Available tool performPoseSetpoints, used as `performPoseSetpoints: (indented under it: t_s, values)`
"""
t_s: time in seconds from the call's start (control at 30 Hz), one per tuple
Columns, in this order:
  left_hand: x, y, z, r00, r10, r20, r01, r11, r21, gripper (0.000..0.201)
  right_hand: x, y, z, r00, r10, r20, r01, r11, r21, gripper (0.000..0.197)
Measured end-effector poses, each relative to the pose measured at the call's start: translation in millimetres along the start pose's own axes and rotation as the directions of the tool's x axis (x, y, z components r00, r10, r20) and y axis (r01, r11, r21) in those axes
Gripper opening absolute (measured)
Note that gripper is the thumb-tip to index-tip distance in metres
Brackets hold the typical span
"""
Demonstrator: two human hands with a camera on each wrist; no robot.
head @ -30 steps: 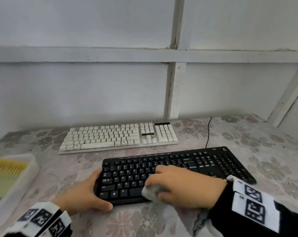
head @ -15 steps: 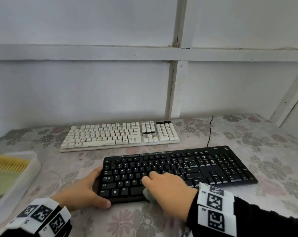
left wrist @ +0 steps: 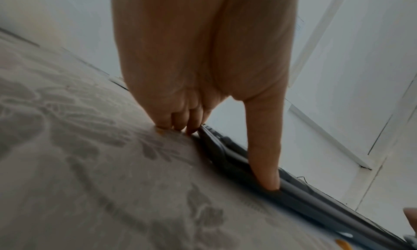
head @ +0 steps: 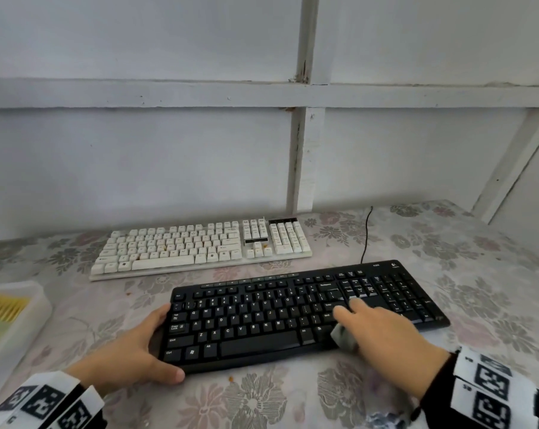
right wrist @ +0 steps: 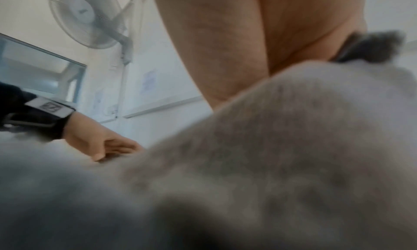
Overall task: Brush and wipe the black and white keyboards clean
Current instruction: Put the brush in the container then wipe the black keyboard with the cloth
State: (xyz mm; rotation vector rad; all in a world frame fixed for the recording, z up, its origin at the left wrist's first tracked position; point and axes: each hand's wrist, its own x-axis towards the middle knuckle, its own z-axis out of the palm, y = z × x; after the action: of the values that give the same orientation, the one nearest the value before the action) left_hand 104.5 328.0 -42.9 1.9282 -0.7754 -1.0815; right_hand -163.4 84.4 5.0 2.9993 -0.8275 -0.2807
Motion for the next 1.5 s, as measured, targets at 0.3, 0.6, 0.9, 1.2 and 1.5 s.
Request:
performPoseSetpoints:
  t_s: [0.3, 0.6, 0.9, 1.2, 1.5]
  values:
    - [2, -3, 0, 1.000, 0.015, -0.010, -0.015, 1.000, -0.020, 0.135, -11, 97, 6, 0.973, 0.230, -0.001, -0.229, 0.971, 0.063, 0.022]
    - [-3, 6, 3, 1.000, -0.024, 0.007, 0.024, 1.000, -0.012, 0.136, -15, 128, -16, 0.948, 0.319, 0.004, -0.317, 0.938, 0.143, 0.028]
    - [-24, 27, 10, 0.991, -0.050, -0.126, 0.098, 0.905, 0.414, 0.119, 8, 79, -47, 0.996, 0.017, 0.091, -0.044, 0.951, 0.307, 0.053]
    - [-65, 28, 29, 0.946, 0.038, -0.322, 0.136, 0.856, 0.498, 0.053, 25, 3, -55, 0.949, -0.305, 0.083, 0.203, 0.790, 0.578, 0.047]
    - [-112, 14, -12, 0.767, 0.243, -0.594, 0.023, 0.914, 0.404, 0.030, 56, -104, -69, 0.890, -0.456, -0.013, 0.325, 0.614, 0.719, 0.034]
